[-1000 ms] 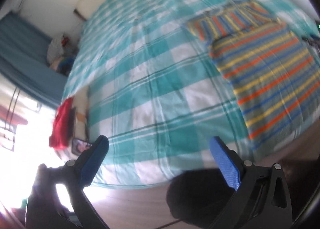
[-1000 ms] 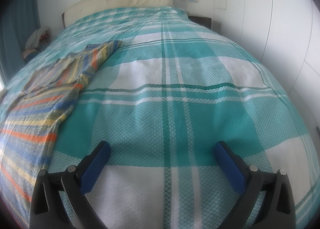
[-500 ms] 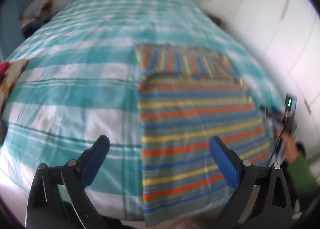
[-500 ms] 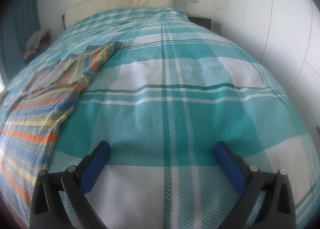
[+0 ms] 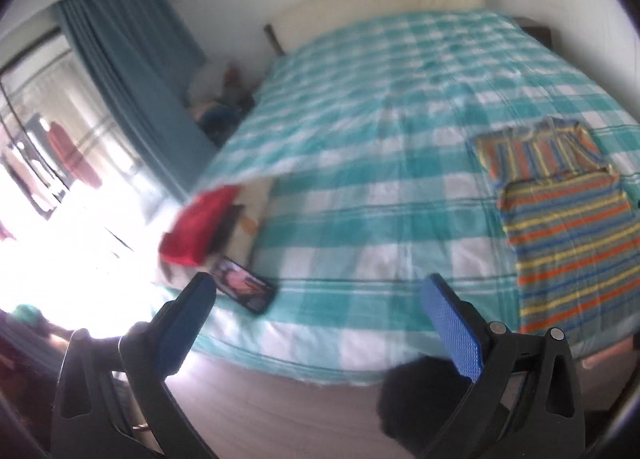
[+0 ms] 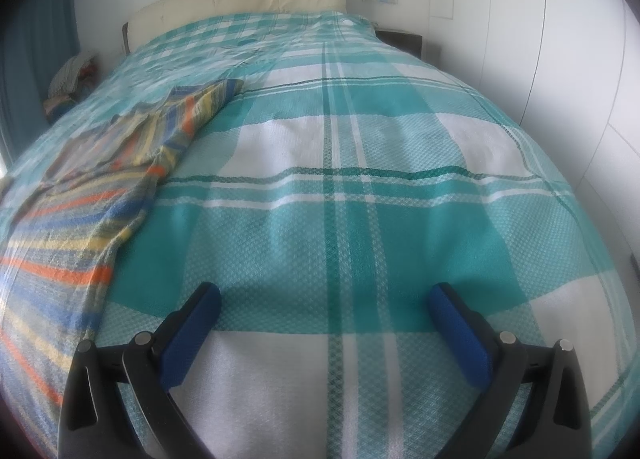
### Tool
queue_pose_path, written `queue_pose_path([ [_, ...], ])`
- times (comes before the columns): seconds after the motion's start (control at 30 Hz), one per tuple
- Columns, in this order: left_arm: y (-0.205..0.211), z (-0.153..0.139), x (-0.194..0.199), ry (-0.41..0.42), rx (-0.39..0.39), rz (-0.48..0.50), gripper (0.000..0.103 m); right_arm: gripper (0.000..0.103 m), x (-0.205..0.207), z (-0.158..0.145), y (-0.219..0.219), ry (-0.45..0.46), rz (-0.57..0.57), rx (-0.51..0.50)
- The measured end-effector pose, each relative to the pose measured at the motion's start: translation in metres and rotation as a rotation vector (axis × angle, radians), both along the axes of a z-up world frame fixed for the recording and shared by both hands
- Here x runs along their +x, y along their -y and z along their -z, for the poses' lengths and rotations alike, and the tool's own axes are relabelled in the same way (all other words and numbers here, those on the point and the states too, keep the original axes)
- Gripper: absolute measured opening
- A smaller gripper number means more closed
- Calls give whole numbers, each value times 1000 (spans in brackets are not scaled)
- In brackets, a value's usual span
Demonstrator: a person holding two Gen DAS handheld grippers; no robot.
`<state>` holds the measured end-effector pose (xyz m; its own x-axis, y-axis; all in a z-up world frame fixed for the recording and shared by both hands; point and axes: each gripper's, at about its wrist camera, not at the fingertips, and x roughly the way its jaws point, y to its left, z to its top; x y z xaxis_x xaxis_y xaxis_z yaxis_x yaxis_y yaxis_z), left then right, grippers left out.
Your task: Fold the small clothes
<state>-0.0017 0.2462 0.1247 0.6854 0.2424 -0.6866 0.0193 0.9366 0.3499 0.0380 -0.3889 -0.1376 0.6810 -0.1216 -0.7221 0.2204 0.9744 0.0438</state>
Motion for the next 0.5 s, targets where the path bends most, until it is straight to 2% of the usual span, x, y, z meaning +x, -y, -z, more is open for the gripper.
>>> queue_pose_path([
  [0.1,30,83,16,-145,-274,102,101,102,-8,-11,3,-17,0,57],
  [0.17,63,139,20,-250,-418,162,100,102,-19,-22,1,-35,-43,120],
  [0.23,91,180,21,-319,-462,191,98,102,-37,-34,-7,-77,-115,156],
  [0.33,125,221,17,-390,-450,218,90,101,-73,-42,-28,-155,-258,267],
  [0.4,131,232,14,-414,-460,217,89,99,-99,-39,-46,-212,-342,352],
  [0.47,131,238,10,-433,-487,215,83,95,-116,-31,-65,-265,-383,392],
  [0.5,132,240,9,-435,-495,217,82,89,-121,-25,-73,-289,-394,401],
])
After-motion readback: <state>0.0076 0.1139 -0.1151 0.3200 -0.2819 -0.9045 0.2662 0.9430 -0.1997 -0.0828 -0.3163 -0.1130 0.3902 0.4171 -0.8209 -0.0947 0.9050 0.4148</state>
